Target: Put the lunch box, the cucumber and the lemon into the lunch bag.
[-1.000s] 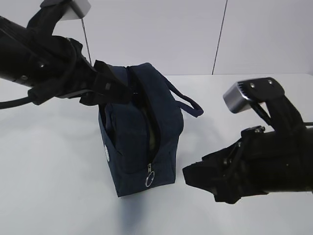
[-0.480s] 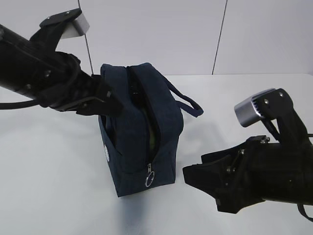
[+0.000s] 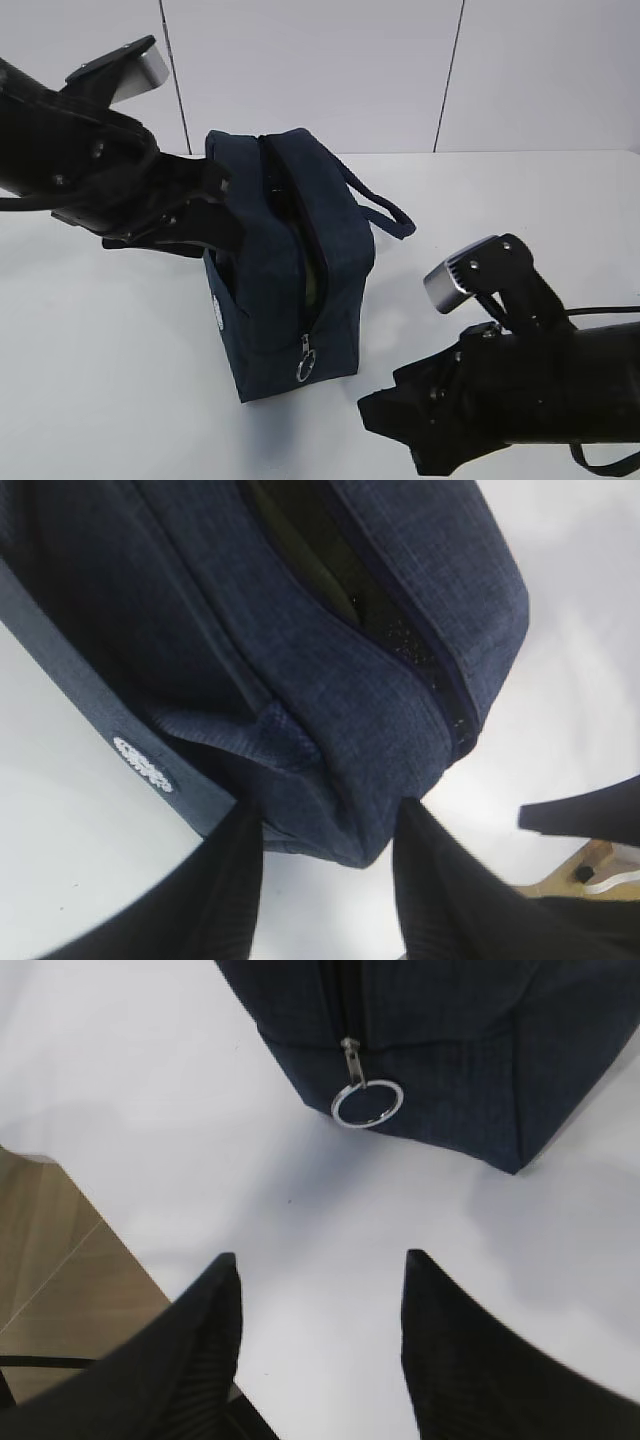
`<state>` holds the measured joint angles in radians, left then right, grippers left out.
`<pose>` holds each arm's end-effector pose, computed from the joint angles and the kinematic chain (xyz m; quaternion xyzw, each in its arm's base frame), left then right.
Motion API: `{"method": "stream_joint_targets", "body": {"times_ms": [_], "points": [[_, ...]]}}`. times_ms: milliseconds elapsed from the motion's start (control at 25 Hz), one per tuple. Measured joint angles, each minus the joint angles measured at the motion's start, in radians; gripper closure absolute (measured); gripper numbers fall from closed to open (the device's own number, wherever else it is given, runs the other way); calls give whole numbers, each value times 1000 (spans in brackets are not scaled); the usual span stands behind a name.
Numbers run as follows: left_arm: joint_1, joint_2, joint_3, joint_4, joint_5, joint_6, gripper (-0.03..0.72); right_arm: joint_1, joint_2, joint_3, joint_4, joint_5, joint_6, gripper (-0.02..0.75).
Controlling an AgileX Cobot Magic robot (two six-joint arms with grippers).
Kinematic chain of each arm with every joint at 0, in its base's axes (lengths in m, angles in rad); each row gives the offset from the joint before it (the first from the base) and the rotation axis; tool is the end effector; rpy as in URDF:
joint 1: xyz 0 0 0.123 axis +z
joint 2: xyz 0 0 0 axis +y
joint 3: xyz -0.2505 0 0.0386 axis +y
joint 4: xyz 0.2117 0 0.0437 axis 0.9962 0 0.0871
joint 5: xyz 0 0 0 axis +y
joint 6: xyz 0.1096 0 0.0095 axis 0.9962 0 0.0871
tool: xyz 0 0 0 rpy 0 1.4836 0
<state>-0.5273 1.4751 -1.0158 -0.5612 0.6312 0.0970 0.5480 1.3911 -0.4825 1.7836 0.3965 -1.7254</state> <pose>0.2300 -0.1740 0.2378 0.1226 0.9298 -0.2718 0.2159 0.1777 0.1572 0.1681 -0.2859 0.8533 0.2896 0.3259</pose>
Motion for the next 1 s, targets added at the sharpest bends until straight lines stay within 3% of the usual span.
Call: {"method": "stream_joint_targets", "body": {"times_ms": [760,840,1000], "points": [[0,112,-5,-87,-61,-12,386,0,129,-99,2,62,-22,342],[0,112,-5,-92,-61,-12,443,0,129,-99,2,62,-22,342],[0,112,-5,-104,-64,-12,645,0,129,-99,2,63,-15,342]]}}
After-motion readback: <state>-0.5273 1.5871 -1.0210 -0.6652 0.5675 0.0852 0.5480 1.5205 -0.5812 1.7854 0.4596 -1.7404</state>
